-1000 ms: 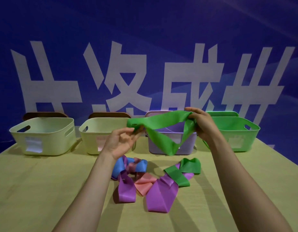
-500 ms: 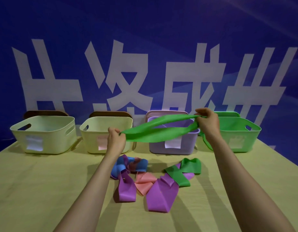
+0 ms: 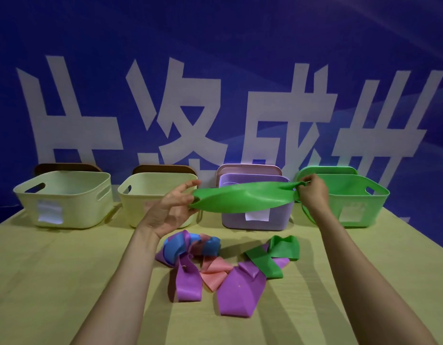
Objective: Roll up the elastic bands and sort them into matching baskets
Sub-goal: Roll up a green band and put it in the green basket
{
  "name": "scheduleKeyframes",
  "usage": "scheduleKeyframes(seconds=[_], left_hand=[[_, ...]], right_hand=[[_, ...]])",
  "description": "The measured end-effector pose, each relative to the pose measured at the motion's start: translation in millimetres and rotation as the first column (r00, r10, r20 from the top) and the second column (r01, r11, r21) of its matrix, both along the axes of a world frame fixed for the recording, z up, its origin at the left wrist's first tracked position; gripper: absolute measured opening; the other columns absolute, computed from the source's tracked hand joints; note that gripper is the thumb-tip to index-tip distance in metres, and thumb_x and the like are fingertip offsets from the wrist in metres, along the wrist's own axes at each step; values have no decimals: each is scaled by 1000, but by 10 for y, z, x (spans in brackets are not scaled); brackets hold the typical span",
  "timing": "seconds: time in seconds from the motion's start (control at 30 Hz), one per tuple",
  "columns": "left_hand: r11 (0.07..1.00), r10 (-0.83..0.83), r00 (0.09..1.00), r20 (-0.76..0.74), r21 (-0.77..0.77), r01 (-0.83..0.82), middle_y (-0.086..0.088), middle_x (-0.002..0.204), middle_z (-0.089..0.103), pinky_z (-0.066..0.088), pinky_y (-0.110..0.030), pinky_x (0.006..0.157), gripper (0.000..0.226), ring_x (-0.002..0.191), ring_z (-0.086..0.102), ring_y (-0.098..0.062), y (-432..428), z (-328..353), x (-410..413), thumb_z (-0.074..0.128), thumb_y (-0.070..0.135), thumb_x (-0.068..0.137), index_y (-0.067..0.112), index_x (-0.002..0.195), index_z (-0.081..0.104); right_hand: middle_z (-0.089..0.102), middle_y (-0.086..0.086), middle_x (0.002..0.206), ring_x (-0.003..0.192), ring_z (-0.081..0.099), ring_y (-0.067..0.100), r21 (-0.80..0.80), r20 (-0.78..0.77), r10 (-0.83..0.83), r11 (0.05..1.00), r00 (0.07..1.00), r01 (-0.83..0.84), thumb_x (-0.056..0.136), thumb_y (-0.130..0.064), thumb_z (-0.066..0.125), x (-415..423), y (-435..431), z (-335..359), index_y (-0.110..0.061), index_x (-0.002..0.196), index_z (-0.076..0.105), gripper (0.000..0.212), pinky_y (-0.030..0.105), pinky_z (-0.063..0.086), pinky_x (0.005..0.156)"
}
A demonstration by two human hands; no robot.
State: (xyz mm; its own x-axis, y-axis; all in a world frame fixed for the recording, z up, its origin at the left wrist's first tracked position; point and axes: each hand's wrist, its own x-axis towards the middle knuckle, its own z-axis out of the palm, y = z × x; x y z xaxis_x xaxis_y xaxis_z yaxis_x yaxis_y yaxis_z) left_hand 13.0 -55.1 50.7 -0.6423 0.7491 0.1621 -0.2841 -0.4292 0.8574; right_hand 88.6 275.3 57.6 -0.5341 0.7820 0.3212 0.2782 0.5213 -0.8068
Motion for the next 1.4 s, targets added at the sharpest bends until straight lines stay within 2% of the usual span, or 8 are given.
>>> scheduleKeyframes(seconds=[0.2, 0.3, 0.43, 0.53, 0.63, 0.83, 1.13, 1.4], left_hand=[[877, 380, 892, -244, -213, -432, -14, 99, 65, 56, -22, 68, 30, 77, 69, -13, 159, -19, -66, 58, -12, 81, 11, 99, 63], [492, 522, 548, -654, -294, -820, -8, 98, 66, 53, -28, 69, 33, 82, 64, -20, 213, -82, -112, 63, -9, 77, 20, 93, 68], [167, 493, 206, -845, -140, -976, -7, 116, 49, 32, -19, 67, 37, 86, 51, -18, 332, -116, -28, 55, -2, 85, 14, 118, 53], [201, 562, 269, -782, -186, -962, -17, 127, 41, 35, -29, 79, 33, 106, 48, -28, 390, -124, 8, 45, 3, 91, 3, 123, 36], [263, 536, 458, -709, -375, -889, -19, 120, 51, 39, -39, 84, 28, 103, 52, -32, 367, -123, -58, 32, 14, 98, 4, 122, 43], [838, 499, 852, 158, -337, -429, -8, 78, 56, 46, -33, 72, 20, 73, 54, -19, 282, 67, 20, 41, 3, 88, 11, 78, 57], [961, 200, 980, -7, -195, -197, -11, 85, 66, 57, -26, 78, 24, 79, 65, -18, 491, 282, 261, 48, -7, 87, -3, 107, 60], [844, 246, 857, -453, -335, -420, -10, 92, 64, 57, -25, 74, 28, 83, 65, -21, 581, 436, 392, 52, 3, 94, 5, 122, 54]], right_hand=[[60, 23, 107, 80, 65, 38, -57, 43, 20, 998, 999, -18, 86, 5, 46, -7, 43, -76, -1, 111, 56, 27, 43, 56, 59], [53, 23, 118, 85, 64, 42, -48, 108, 113, 993, 988, -108, 89, 6, 44, -39, 29, -83, -1, 122, 47, 34, 35, 52, 45], [58, 23, 121, 103, 59, 41, 146, 209, 203, 961, 957, -236, 84, 13, 42, -46, -91, -100, -2, 125, 46, 43, 48, 51, 84], [59, 21, 121, 101, 59, 37, 207, 210, 232, 939, 950, -275, 82, 15, 43, -42, -134, -89, -1, 120, 52, 42, 41, 49, 81], [56, 22, 111, 80, 58, 28, -221, -73, 353, 906, 933, -360, 87, 15, 32, -7, -211, 6, -4, 110, 54, 37, 37, 53, 64], [53, 15, 103, 86, 53, 20, -495, -288, 601, 572, 745, -654, 87, 16, 46, 191, -249, 100, -5, 105, 59, 30, 23, 47, 73], [58, -9, 117, 112, 53, 9, -210, 443, 754, 613, 485, -762, 78, -23, 78, 199, -771, 88, -26, 113, 60, 40, 28, 45, 95], [66, 7, 92, 87, 65, 18, 22, -7, 762, 647, 647, -762, 82, -4, 70, 221, -1113, 330, -24, 96, 56, 28, 33, 54, 81]])
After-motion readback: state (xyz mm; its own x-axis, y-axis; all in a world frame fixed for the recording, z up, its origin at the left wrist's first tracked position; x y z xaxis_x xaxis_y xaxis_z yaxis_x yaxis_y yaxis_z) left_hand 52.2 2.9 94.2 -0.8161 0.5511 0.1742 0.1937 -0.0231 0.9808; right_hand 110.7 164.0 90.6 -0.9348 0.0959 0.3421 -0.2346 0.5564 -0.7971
